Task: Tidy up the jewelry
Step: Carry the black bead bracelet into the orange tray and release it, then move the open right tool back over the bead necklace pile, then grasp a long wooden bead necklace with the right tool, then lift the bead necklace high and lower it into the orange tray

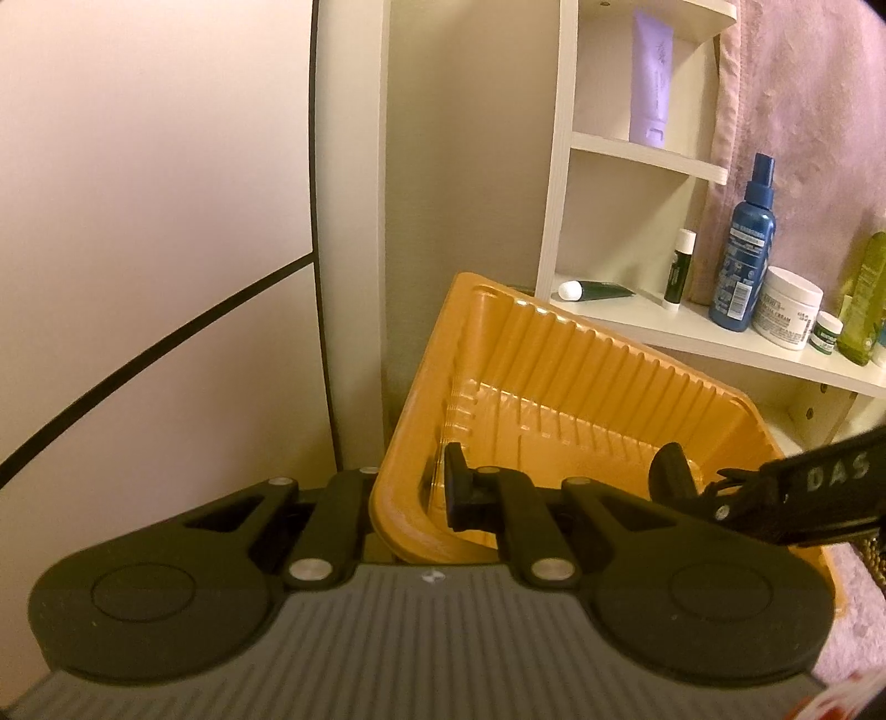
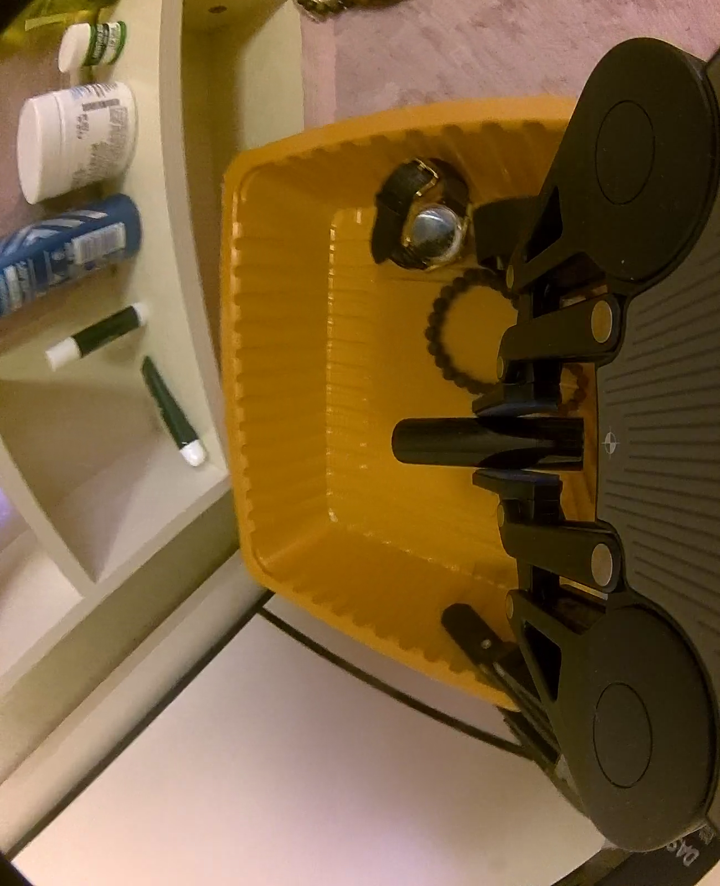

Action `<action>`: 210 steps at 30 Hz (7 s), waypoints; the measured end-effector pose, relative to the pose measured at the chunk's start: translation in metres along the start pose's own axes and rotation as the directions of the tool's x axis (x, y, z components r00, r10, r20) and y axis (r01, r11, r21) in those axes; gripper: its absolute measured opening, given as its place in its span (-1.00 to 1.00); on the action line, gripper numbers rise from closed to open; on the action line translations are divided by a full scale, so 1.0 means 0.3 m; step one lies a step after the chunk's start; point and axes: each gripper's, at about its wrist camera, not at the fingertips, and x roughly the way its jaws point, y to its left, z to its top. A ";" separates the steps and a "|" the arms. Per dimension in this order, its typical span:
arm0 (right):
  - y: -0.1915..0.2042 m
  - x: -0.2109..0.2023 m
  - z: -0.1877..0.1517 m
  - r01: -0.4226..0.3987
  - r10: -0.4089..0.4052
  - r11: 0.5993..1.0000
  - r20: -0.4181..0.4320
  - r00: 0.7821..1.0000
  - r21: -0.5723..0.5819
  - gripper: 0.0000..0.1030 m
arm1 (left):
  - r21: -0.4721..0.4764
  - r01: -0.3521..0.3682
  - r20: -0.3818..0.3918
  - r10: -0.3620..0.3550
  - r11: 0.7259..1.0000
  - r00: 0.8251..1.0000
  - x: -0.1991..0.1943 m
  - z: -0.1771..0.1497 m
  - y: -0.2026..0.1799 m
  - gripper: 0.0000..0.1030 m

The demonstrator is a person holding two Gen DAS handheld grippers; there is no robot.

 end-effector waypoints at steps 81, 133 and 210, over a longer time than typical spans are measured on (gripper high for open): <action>-0.543 -0.356 -0.148 0.386 -0.350 0.889 0.178 0.920 -0.245 -0.35 | 0.024 -0.011 0.006 0.011 1.000 1.000 0.006 -0.003 -0.016 -0.81; -0.396 -0.775 -0.058 0.237 -0.151 0.951 0.374 0.915 -0.196 -0.87 | 0.027 -0.002 0.005 0.002 1.000 1.000 0.002 -0.002 -0.015 -0.81; -0.055 -0.071 -0.046 0.103 -0.094 0.920 0.043 0.995 -0.377 -0.87 | 0.044 0.034 0.004 -0.034 0.998 0.999 -0.014 0.007 -0.011 -0.81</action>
